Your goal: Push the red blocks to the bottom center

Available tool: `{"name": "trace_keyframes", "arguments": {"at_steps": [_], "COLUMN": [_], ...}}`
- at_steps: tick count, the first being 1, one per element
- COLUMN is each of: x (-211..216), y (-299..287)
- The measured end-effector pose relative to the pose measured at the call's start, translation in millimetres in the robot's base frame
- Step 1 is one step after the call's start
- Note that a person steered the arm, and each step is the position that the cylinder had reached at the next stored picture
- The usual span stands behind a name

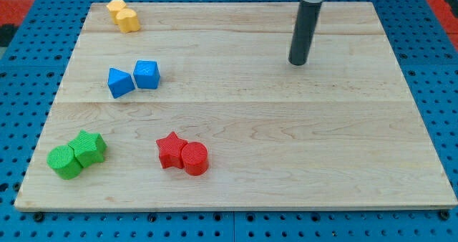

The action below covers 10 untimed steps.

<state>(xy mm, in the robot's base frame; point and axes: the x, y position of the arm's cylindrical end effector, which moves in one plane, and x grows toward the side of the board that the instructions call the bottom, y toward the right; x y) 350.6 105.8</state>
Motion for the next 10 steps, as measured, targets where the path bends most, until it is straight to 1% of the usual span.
{"name": "trace_keyframes", "arguments": {"at_steps": [1,2,3,4,5,6,8,9,10], "x": [-6,17,64,90,95,103,103,120,149], "y": [-9,-25,-66,-98,-170,-184,-184,-194,-233]}}
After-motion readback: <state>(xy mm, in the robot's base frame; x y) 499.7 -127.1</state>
